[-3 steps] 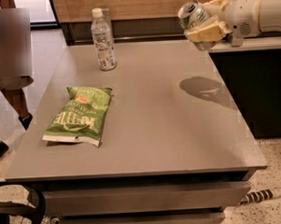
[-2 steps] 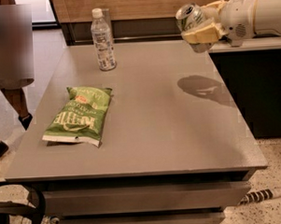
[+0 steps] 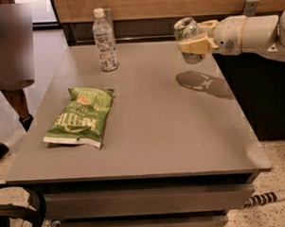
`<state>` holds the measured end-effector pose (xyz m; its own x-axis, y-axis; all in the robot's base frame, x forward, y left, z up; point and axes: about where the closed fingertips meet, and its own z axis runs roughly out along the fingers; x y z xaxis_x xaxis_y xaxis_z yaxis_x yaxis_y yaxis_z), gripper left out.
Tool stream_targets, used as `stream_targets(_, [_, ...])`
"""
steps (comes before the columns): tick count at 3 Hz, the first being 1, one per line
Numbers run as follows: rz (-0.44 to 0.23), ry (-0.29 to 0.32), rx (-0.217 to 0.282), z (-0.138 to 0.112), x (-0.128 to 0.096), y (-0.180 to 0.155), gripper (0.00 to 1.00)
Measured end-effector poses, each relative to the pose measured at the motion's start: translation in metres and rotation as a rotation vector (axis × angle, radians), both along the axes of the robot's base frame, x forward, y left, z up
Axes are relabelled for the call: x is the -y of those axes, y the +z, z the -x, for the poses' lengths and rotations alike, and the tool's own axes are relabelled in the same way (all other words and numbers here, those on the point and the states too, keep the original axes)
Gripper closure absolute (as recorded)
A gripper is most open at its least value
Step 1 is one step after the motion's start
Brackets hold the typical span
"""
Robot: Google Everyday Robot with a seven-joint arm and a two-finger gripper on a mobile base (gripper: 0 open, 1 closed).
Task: Place 7up can upright
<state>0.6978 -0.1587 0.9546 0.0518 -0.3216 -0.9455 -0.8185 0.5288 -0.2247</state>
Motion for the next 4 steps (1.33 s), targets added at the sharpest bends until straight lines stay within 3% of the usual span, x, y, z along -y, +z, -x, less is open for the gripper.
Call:
stream_targets(2, [-0.155,0.048,0.033,-0.007,-0.012,-0.020,1.00])
stream_targets(3, [-0.201,0.083,0.047,-0.010,-0.025,-0.024,1.00])
stream_targets(4, [-0.222,0.097,0.022,-0.011,-0.036,-0.037,1.00])
